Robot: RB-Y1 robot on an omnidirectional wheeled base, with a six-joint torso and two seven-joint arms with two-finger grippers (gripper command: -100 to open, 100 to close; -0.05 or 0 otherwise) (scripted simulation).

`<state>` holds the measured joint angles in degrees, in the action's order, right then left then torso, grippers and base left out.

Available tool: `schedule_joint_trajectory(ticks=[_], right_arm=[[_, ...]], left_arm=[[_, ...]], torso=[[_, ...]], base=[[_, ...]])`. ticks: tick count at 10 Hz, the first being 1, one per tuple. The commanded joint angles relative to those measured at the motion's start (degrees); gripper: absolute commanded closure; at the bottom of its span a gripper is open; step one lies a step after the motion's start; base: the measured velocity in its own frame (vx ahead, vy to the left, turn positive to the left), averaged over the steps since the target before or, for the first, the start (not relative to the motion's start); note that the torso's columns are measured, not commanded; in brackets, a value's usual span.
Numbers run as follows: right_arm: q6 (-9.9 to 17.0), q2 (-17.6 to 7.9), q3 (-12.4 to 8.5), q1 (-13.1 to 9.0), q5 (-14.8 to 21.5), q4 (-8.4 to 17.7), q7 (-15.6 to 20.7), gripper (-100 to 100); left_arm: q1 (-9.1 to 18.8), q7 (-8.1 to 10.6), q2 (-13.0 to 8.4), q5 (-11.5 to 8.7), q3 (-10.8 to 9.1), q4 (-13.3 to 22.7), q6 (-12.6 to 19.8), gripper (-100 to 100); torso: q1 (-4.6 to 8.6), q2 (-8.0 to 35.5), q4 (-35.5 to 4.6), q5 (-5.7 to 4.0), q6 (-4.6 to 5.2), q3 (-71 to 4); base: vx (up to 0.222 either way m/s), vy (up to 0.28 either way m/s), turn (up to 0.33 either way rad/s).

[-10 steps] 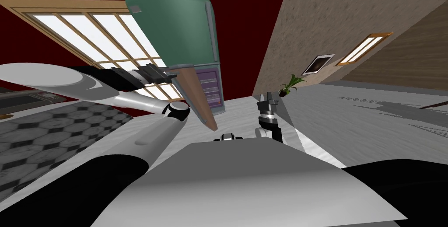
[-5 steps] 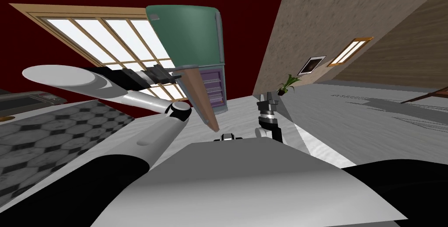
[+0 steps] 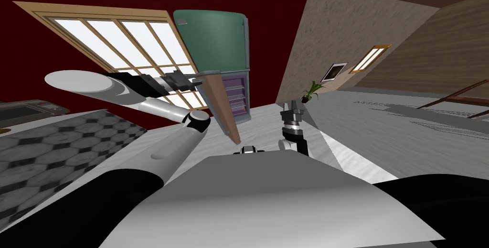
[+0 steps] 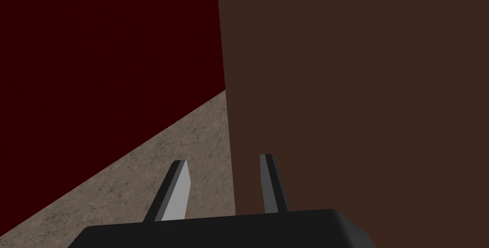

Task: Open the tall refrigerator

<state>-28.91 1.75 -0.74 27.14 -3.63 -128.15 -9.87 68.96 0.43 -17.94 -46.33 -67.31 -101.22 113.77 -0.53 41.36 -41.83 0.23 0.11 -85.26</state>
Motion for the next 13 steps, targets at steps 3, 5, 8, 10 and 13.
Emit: schedule_joint_trajectory(ticks=[3,5,8,10,13], right_arm=[[-0.01,0.03,0.03,0.02,0.0,-0.01,0.0,0],[-0.01,0.03,0.03,0.02,0.0,-0.01,0.0,0],[-0.01,0.03,0.02,0.02,0.0,-0.01,0.0,0],[-0.01,0.03,0.02,0.02,0.0,-0.01,0.0,0],[-0.01,0.03,0.02,0.02,0.0,-0.01,0.0,0]], left_arm=[[3.53,3.29,-1.97,2.31,5.37,3.2,-3.5,-100],[4.7,4.38,-2.62,3.08,7.16,4.27,-4.67,-100],[4.82,5.04,-2.46,3.19,7.92,4.11,-4.67,0],[4.83,5.03,-2.43,3.17,7.93,4.11,-4.63,0],[4.85,5.04,-2.44,3.16,7.93,4.09,-4.63,0]], torso=[[1.16,0.44,-0.34,-0.56,0.18,0.28],[0.67,0.69,-0.39,-0.33,-0.01,0.51],[0.3,0.91,-0.49,-0.15,-0.19,0.67],[0.44,0.88,-0.43,-0.2,-0.13,0.67],[0.53,0.86,-0.42,-0.23,-0.1,0.66]], base=[[-0.019,-0.007,0.001],[-0.017,0.009,-0.036],[-0.012,0.007,-0.016],[0.0,0.0,0.0],[0.0,0.0,0.0]])
